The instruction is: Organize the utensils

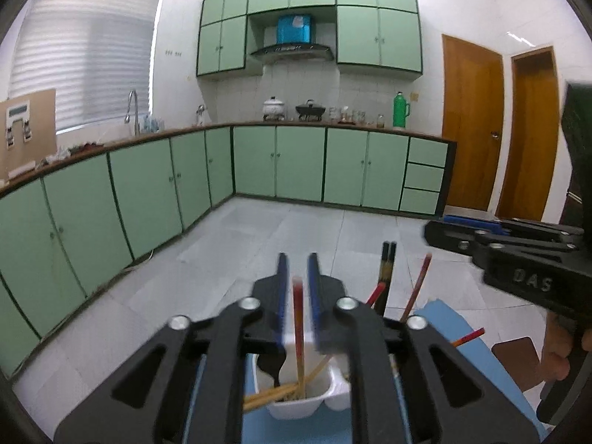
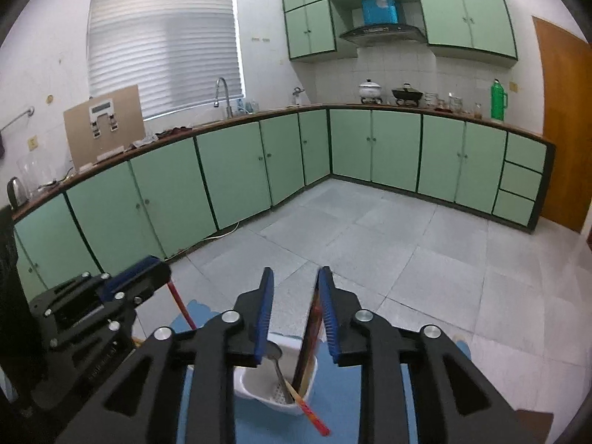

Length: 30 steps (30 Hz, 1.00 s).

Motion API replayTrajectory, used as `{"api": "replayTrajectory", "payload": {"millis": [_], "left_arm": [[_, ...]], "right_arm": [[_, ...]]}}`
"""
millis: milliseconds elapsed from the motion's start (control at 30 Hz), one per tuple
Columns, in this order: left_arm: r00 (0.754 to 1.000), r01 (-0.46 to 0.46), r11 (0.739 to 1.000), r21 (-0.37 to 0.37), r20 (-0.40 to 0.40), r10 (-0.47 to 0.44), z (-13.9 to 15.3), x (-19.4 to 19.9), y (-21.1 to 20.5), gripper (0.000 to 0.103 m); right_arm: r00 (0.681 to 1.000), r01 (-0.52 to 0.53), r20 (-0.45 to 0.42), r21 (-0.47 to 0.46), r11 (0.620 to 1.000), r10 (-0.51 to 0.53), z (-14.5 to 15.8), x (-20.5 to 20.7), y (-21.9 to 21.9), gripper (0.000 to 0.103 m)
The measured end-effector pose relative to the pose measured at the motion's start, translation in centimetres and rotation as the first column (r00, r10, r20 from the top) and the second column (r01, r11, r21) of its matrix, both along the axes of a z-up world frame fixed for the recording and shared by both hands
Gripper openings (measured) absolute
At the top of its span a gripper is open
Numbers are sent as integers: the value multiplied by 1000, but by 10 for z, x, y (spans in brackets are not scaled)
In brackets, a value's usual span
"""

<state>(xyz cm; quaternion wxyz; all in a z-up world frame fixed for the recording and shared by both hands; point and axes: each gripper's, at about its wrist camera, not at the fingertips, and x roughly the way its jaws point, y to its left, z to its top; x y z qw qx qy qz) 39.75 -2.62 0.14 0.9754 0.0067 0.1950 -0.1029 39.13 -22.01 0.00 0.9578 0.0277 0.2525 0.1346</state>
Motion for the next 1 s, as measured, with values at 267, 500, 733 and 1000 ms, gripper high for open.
{"api": "replayTrajectory", "payload": {"millis": [267,500,733,1000], "left_arm": [[999,-34,999,-40,-13,34,-6,-47,25,50],[997,-57,998,-21,-59,55,-38,-120,38,70],[990,-81,996,-29,-115,77,-62,-189,51,82],[990,-92,995,-40,-109,87,-51,-246,52,90]], "right_arm": [[996,83,23,10,997,-83,-5,-53,-29,65],[989,140,39,-3,990,-139,-22,-127,-44,95],[988,156,-15,31,987,-156,-48,-191,-48,97],[992,126,-24,43,991,-125,-52,-252,-40,97]]}}
